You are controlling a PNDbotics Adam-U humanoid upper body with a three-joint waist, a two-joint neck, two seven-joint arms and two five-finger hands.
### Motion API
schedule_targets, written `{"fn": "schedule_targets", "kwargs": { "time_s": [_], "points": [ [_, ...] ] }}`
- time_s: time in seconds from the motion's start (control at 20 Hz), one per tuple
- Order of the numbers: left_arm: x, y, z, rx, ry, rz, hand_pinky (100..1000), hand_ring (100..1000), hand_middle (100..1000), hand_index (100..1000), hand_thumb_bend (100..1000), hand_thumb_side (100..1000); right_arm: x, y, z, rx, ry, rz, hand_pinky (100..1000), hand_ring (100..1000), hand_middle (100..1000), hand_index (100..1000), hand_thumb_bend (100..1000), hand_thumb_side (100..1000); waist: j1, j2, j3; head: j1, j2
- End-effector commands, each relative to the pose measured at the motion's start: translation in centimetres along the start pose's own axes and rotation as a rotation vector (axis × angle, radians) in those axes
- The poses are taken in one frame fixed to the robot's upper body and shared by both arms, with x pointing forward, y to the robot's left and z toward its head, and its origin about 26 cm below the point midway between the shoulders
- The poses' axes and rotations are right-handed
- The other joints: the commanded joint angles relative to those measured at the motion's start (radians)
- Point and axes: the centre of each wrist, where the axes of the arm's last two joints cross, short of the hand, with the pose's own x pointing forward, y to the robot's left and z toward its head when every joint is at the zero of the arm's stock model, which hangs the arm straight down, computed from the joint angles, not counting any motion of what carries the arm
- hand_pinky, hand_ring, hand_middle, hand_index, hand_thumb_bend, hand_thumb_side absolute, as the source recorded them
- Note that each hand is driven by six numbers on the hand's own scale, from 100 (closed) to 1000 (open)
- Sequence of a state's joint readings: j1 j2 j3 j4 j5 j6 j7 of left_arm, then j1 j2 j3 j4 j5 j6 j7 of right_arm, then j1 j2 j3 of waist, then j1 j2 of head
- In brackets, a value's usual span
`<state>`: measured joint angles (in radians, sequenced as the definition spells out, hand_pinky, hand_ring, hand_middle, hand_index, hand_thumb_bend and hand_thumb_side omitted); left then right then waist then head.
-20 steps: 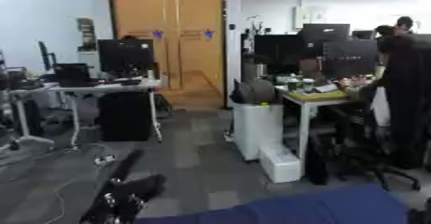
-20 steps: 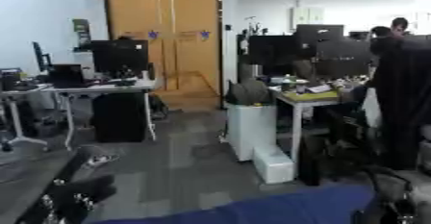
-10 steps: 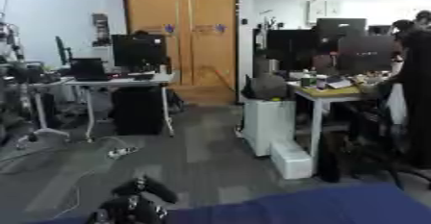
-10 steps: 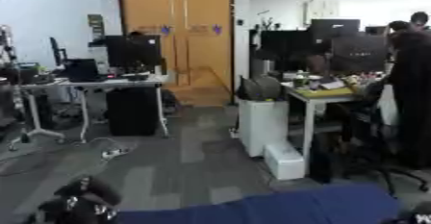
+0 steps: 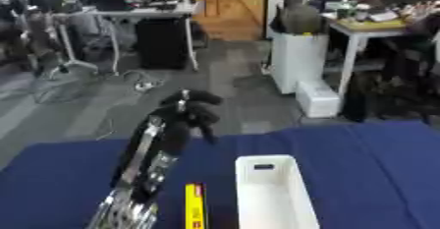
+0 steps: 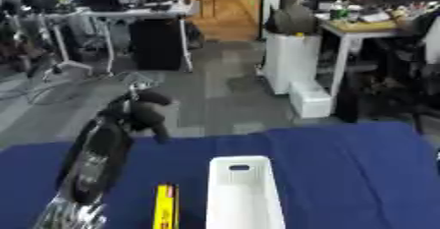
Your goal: Pick up objects on the table and place them in the box.
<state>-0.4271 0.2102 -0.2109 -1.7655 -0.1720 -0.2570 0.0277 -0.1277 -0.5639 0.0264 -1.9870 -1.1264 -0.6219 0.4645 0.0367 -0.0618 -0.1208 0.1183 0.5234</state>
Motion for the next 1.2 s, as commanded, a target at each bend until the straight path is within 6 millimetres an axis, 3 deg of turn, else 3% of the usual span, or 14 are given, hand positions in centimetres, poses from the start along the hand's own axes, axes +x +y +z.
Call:
{"fn": "schedule_targets", "kwargs": {
  "time_s": [0.05,0.2,0.35,0.65,0.95,1.2],
  "points": [
    [-1.6,1.9,-0.7,-0.085,0.040,-0.177,473,482,711,660,374,878,0.7,-0.2,-0.6,0.022,0.006,0.030,100,100,100,168,100,1000,-0.001,-0.008,-0.002,0.039,0.044],
    [-3.4,3.0,-1.3,-0.197,0.063,-0.294,504,507,711,690,350,851,0.7,-0.2,-0.5,0.018,0.018,0.034,100,100,100,174,100,1000,0.001,-0.009,-0.006,0.040,0.063],
    [-4.8,4.1,-1.8,-0.290,0.067,-0.383,536,534,723,709,386,859,0.7,-0.2,-0.6,0.014,0.020,0.036,100,100,100,176,100,1000,0.003,-0.012,-0.012,0.039,0.074],
    [-6.4,6.3,-2.7,-0.477,0.035,-0.538,605,589,731,756,369,828,0.8,-0.2,-0.7,0.011,0.029,0.033,100,100,100,181,100,1000,0.006,-0.019,-0.021,0.035,0.089],
    [-6.9,8.7,-3.9,-0.702,-0.034,-0.724,721,676,714,817,379,713,0.8,-0.2,-0.7,0.016,0.038,0.032,100,100,100,185,100,1000,0.010,-0.023,-0.024,0.031,0.094],
    [-6.1,10.4,-5.7,-0.899,-0.147,-0.919,820,742,681,844,463,643,0.8,-0.2,-0.6,0.020,0.048,0.033,100,100,100,187,100,1000,0.012,-0.025,-0.025,0.027,0.101]
  ]
}}
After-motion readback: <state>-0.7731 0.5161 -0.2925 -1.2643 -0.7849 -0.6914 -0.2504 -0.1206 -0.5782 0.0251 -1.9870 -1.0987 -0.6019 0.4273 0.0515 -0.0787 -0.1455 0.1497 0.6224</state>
